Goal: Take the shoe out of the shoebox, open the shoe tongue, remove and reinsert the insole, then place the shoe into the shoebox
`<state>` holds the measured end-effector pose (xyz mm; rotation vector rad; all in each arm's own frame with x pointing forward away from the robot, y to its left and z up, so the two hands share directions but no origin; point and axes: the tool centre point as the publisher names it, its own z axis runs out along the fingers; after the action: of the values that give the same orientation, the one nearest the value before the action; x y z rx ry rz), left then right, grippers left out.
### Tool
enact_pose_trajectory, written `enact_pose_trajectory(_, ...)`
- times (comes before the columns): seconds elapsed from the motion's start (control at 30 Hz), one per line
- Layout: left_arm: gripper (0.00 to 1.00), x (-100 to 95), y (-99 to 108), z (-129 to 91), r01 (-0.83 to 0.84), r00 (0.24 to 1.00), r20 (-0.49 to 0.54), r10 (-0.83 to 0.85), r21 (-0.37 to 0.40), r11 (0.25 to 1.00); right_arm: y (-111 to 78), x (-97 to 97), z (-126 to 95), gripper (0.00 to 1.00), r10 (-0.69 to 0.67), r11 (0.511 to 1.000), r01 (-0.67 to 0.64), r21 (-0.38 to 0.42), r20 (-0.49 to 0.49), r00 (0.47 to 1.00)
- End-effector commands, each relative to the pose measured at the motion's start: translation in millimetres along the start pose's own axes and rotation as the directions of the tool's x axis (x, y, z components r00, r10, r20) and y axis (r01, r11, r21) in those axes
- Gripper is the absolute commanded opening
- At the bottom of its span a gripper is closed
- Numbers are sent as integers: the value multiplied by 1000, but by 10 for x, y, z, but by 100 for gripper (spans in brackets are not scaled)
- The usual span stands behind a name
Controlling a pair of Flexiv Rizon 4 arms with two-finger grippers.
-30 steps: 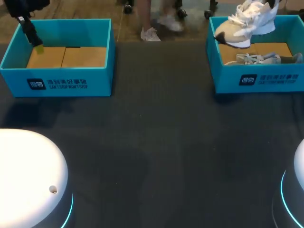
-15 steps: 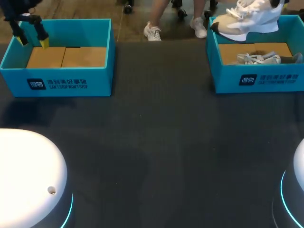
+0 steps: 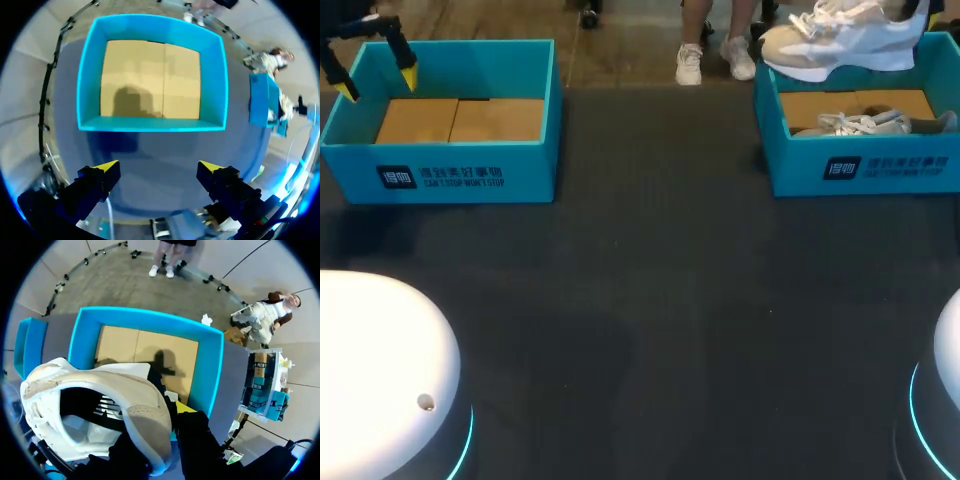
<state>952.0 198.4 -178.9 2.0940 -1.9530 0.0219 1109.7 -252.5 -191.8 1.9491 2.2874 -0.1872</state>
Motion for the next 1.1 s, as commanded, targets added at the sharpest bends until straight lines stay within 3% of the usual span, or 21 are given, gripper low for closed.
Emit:
enact_pose_trajectory(0.03, 100, -5, -19, 9, 337, 940, -44, -338, -18, 941, -23, -3, -22, 0, 1, 1000, -1, -4, -1, 1000)
enact_pose_trajectory(0.27, 100, -5, -19, 9, 337, 940, -44, -338, -18, 941, 26, -40, 59, 0, 8, 1000, -8, -2, 10, 1000)
enact_pose_trajectory(0.5, 100, -5, -19, 9, 337, 940, -44, -338, -18, 941, 78, -251, 361, 0, 57, 998, -57, 1, 27, 998)
enact_pose_trajectory(1.1, 100, -5, -19, 9, 337, 940, -44, -338, -18, 941, 232, -561, 635, 0, 128, 992, -129, -2, 87, 988)
